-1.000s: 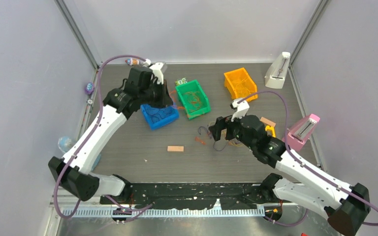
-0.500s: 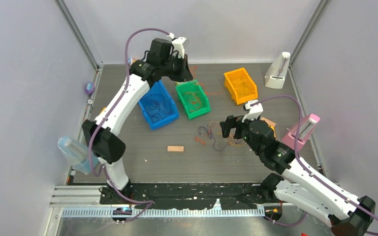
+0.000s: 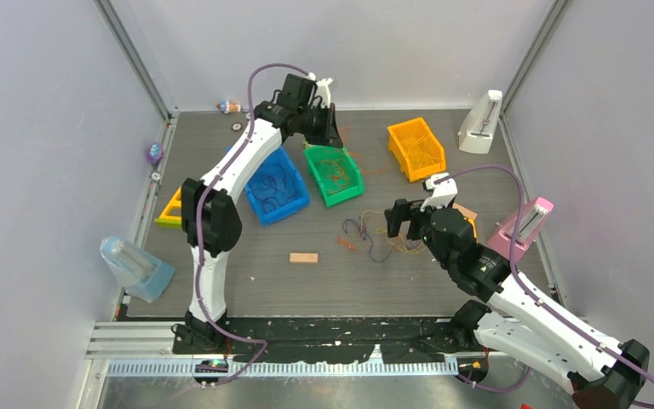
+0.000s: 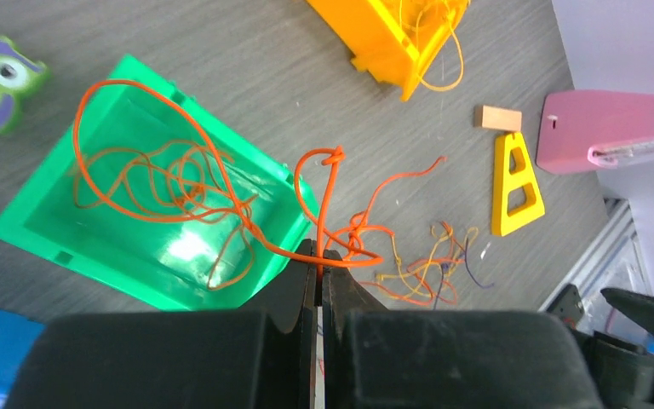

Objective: Untangle the cables
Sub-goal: Place the cable in the bin.

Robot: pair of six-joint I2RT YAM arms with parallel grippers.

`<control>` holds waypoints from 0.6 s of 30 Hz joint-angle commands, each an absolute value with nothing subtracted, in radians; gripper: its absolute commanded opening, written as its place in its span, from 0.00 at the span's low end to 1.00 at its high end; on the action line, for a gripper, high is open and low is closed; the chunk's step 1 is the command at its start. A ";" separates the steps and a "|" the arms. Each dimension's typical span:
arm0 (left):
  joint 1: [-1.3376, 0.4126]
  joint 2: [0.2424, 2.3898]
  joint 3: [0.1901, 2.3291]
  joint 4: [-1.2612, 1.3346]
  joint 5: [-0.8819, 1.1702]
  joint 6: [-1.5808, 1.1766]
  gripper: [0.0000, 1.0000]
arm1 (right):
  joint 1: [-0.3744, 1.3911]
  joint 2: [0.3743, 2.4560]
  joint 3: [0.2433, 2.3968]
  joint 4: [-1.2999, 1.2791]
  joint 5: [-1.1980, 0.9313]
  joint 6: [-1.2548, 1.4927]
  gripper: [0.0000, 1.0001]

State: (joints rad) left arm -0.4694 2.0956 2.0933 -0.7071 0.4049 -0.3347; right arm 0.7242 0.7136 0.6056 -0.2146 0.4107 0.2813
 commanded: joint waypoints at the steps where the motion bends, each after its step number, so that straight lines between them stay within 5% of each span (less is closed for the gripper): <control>1: -0.462 2.083 2.032 -0.684 0.533 -0.403 0.00 | 0.717 0.726 0.617 -0.199 0.443 0.265 0.96; 8: -0.463 1.953 1.807 -0.542 0.602 -0.476 0.00 | 0.670 0.893 0.648 -0.184 0.384 0.302 0.95; 13: -0.463 1.881 1.722 -0.499 0.599 -0.470 0.00 | 0.399 1.075 0.741 -0.128 -0.032 0.493 0.96; 18: -0.459 1.843 1.667 -0.473 0.620 -0.449 0.00 | 0.352 1.170 0.771 0.007 -0.222 0.646 0.98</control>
